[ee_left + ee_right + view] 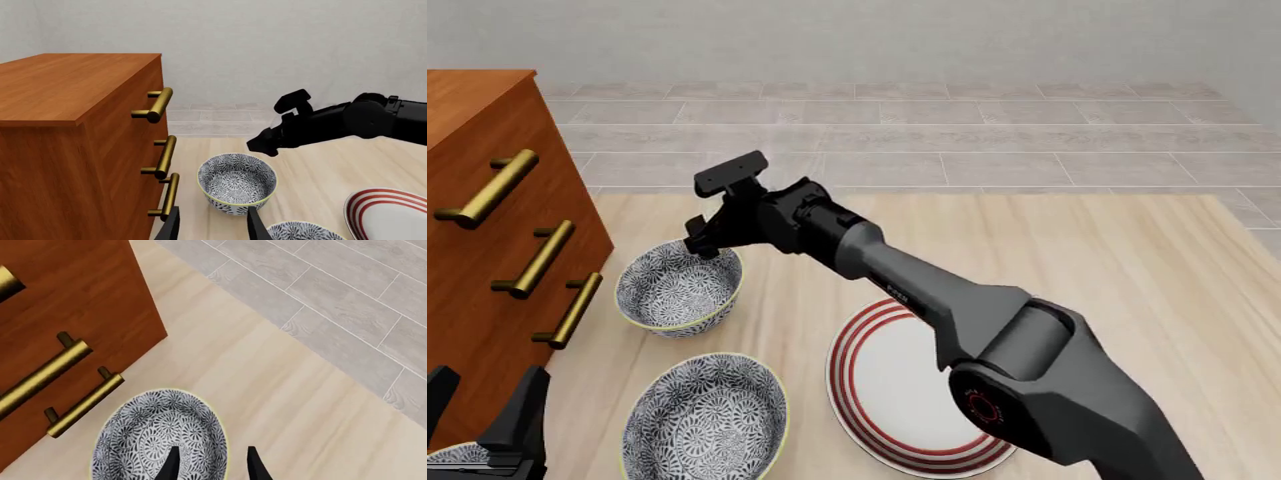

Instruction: Pick up the bowl and put it in the front on the plate.

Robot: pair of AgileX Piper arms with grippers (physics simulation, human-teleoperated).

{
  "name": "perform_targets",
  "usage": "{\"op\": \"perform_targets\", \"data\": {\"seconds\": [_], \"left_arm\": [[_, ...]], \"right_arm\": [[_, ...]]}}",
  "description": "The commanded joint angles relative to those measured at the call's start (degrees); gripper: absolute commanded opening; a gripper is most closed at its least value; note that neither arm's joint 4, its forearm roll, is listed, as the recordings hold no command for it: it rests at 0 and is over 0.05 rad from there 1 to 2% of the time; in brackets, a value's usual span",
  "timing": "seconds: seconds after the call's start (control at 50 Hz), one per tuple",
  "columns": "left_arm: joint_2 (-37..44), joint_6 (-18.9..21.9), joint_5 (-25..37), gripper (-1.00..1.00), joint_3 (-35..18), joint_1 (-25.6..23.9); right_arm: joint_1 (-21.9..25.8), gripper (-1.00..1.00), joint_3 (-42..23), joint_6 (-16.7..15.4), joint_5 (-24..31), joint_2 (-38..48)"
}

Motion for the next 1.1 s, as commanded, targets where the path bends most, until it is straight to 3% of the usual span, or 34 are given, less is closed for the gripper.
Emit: {"op": "perform_targets", "data": {"seconds": [0.02,1.1], "left_arm": [[0.0,0.0,0.0,1.0,0.0,0.0],[0.0,0.0,0.0,1.0,0.0,0.0]], "right_arm": [[0.16,1.0,-2.05,0.76,-0.05,2.78],[-0.26,1.0,-15.06,1.22,5.58,13.59]]}}
